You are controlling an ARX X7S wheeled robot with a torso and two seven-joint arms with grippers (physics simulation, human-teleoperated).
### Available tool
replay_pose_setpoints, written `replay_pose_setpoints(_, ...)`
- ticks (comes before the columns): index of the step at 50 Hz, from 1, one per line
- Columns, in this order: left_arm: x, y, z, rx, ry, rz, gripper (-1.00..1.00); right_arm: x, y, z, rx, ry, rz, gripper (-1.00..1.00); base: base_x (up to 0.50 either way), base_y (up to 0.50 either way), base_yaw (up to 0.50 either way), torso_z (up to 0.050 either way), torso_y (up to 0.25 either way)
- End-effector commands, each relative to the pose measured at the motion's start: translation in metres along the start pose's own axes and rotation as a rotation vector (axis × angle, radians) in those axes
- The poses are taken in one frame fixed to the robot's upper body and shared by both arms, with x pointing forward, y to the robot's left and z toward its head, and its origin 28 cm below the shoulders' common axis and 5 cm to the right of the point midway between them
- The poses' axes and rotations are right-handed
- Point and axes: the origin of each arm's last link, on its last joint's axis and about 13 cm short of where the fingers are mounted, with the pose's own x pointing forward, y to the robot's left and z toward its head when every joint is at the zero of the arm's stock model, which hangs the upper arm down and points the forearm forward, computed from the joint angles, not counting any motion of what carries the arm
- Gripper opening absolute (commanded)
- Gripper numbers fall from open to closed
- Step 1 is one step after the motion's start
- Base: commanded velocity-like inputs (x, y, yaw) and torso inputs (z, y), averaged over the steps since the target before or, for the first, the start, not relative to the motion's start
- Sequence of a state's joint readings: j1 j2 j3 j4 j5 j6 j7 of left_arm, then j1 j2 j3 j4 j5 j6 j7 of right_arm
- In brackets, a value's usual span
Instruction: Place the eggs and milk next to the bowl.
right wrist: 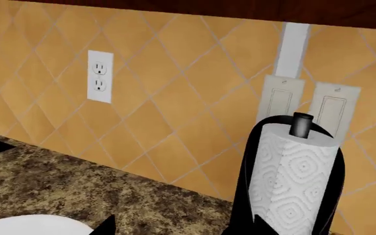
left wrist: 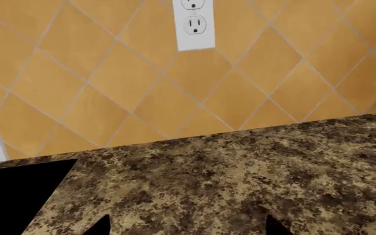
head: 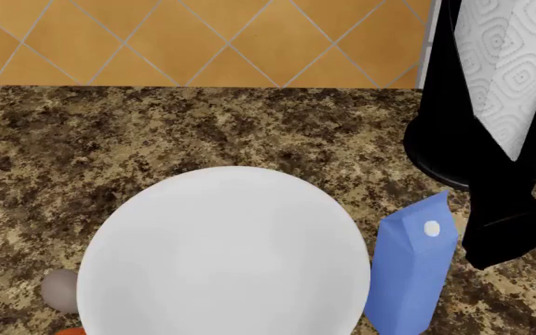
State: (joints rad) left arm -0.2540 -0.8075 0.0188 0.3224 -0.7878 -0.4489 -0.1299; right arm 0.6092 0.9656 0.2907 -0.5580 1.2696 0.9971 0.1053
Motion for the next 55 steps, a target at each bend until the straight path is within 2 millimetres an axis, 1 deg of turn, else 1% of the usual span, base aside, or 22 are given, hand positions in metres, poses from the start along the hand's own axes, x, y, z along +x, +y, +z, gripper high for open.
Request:
replay_pose_setpoints(1, 0.0, 0.0, -0.001, -0.01, -0.045, 0.027, 1.0, -0.016, -0.004, 0.004, 0.008, -0.048, -0.144, 1.0, 0.0, 0.0, 0.0, 0.0, 0.0)
replay_pose_setpoints(9, 0.001, 0.0, -0.001, -0.015, -0.113, 0.054, 1.0, -0.036, -0.007, 0.009, 0.015, -0.091, -0.282, 1.0, 0.0, 0.0, 0.0, 0.0, 0.0)
replay_pose_setpoints(23, 0.002, -0.001, -0.002, -0.022, -0.19, 0.112, 1.0, -0.063, -0.006, 0.021, -0.009, -0.118, -0.396, 1.0, 0.0, 0.0, 0.0, 0.0, 0.0)
replay_pose_setpoints(26, 0.002, -0.001, -0.002, -0.022, -0.206, 0.135, 1.0, -0.067, -0.002, 0.025, -0.016, -0.123, -0.418, 1.0, 0.0, 0.0, 0.0, 0.0, 0.0)
replay_pose_setpoints(34, 0.002, -0.001, -0.002, -0.035, -0.228, 0.202, 1.0, -0.085, 0.0, 0.036, -0.016, -0.165, -0.525, 1.0, 0.0, 0.0, 0.0, 0.0, 0.0)
replay_pose_setpoints(38, 0.001, -0.001, -0.002, -0.035, -0.211, 0.226, 1.0, -0.094, -0.002, 0.033, -0.007, -0.164, -0.552, 1.0, 0.0, 0.0, 0.0, 0.0, 0.0)
replay_pose_setpoints(41, 0.001, -0.002, -0.002, -0.039, -0.208, 0.239, 1.0, -0.097, -0.002, 0.03, -0.006, -0.153, -0.566, 1.0, 0.0, 0.0, 0.0, 0.0, 0.0)
replay_pose_setpoints(42, -0.031, 0.01, 0.015, -0.024, -0.161, 0.239, 1.0, -0.1, -0.003, 0.028, -0.005, -0.146, -0.576, 1.0, 0.0, 0.0, 0.0, 0.0, 0.0)
replay_pose_setpoints(43, -0.057, 0.006, 0.033, -0.027, -0.128, 0.172, 1.0, -0.102, -0.004, 0.027, -0.002, -0.146, -0.58, 1.0, 0.0, 0.0, 0.0, 0.0, 0.0)
replay_pose_setpoints(44, -0.074, 0.011, 0.041, -0.059, -0.069, 0.168, 1.0, -0.106, -0.006, 0.025, 0.0, -0.138, -0.601, 1.0, 0.0, 0.0, 0.0, 0.0, 0.0)
replay_pose_setpoints(45, -0.081, 0.026, 0.059, -0.084, -0.198, 0.233, 1.0, -0.108, -0.007, 0.024, 0.005, -0.14, -0.604, 1.0, 0.0, 0.0, 0.0, 0.0, 0.0)
replay_pose_setpoints(46, -0.085, 0.032, 0.065, -0.066, -0.227, 0.278, 1.0, -0.112, -0.008, 0.022, 0.007, -0.136, -0.613, 1.0, 0.0, 0.0, 0.0, 0.0, 0.0)
replay_pose_setpoints(51, -0.085, 0.032, 0.065, -0.068, -0.224, 0.307, 1.0, -0.126, -0.01, 0.017, 0.01, -0.126, -0.649, 1.0, 0.0, 0.0, 0.0, 0.0, 0.0)
replay_pose_setpoints(53, -0.094, 0.036, 0.065, -0.054, -0.215, 0.334, 1.0, -0.132, -0.01, 0.015, 0.012, -0.122, -0.66, 1.0, 0.0, 0.0, 0.0, 0.0, 0.0)
replay_pose_setpoints(55, -0.097, 0.038, 0.064, -0.06, -0.215, 0.353, 1.0, -0.14, -0.01, 0.013, 0.011, -0.115, -0.68, 1.0, 0.0, 0.0, 0.0, 0.0, 0.0)
